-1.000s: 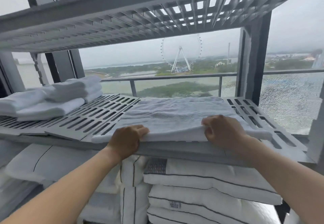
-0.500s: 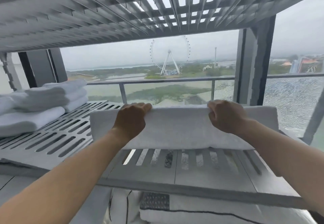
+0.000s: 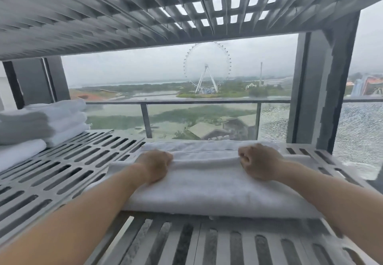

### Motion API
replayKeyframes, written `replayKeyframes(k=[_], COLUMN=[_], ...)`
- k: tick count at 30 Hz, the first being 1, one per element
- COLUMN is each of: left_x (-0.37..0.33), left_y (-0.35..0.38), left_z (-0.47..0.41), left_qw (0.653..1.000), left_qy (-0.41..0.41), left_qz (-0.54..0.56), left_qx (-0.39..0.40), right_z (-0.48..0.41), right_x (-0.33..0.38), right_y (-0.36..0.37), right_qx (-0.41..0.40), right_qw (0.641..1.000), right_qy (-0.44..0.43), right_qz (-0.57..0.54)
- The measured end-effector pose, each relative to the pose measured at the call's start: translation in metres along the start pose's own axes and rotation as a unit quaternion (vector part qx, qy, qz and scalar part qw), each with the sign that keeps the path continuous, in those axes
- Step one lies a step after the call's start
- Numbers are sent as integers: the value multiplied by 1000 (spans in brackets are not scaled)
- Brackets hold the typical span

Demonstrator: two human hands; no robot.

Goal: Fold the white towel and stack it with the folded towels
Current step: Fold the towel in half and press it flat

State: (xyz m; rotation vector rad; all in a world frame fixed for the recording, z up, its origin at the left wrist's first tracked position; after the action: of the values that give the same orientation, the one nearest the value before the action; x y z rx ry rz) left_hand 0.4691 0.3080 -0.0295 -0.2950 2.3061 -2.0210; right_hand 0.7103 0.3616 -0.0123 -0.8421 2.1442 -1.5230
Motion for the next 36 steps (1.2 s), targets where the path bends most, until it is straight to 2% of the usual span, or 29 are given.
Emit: replayKeyframes(k=[3,6,11,15,18,23,26,30,33,36], left_x=[-3,-9,-9,-13,-25,-28,-20,-27,-27,-32], left_y=[6,12,16,12,8,25,34,40,37,20], left_z=[-7,-5,2,-6,-16,-27,-30,-40,-49,-52], left_qw=[995,993,992,996,995,987,975,973,975,987], left_qy=[14,45,58,53,54,63,71,102,96,95], left_qz=[99,109,114,76,85,140,197,187,186,131], left_qx=[24,15,5,13,21,41,70,92,68,-5], right_z=[0,1,2,-10,-24,-27,-24,-29,-35,-36], right_x=[-7,-14,-17,-17,-11,-19,-40,-48,-55,-58], right_y=[24,34,40,37,34,43,56,66,68,62], right_qx=[49,45,89,115,102,40,81,111,115,97], right_qw=[997,992,993,992,993,992,987,985,984,986], right_qy=[3,8,-3,-6,-18,-19,5,-6,1,13], right_qz=[-62,-117,-73,-57,-56,-117,-136,-131,-135,-138])
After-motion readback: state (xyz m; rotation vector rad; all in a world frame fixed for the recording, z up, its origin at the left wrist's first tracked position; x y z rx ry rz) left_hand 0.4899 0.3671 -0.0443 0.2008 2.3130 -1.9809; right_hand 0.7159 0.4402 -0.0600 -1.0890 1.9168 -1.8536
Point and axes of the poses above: each hand's wrist, its own z-axis away from the middle knuckle, its own y-axis out of the palm, x = y × z, the point moved 10 cm from there along -z, towards the middle knuckle, and after that the axes turned 7 degrees about -y, right-handed, at the moved point
